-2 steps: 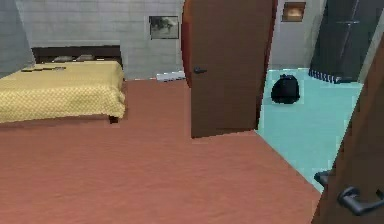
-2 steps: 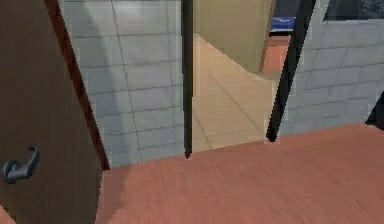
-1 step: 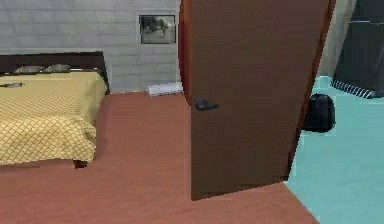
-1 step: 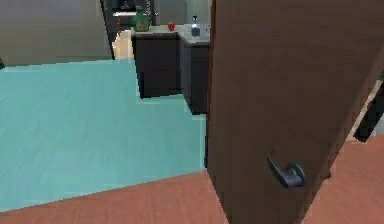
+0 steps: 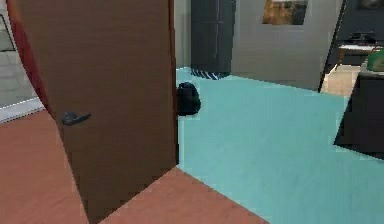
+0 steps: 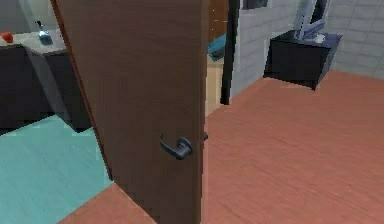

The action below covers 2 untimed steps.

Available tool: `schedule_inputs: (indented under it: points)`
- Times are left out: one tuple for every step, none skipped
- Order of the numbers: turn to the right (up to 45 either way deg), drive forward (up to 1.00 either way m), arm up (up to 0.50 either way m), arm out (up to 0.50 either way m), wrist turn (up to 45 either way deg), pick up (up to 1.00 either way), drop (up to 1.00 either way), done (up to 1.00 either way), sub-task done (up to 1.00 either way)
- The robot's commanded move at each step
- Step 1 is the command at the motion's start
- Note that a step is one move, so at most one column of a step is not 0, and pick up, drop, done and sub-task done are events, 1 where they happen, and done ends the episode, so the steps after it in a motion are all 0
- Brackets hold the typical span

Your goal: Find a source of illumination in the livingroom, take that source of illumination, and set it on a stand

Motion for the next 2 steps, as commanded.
schedule_inputs:
  points:
    - [0.0, 0.05, 0.00, 0.00, 0.0, 0.00, 0.00, 0.00, 0.00]
    - [30.0, 0.00, 0.00, 0.00, 0.0, 0.00, 0.00, 0.00, 0.00]
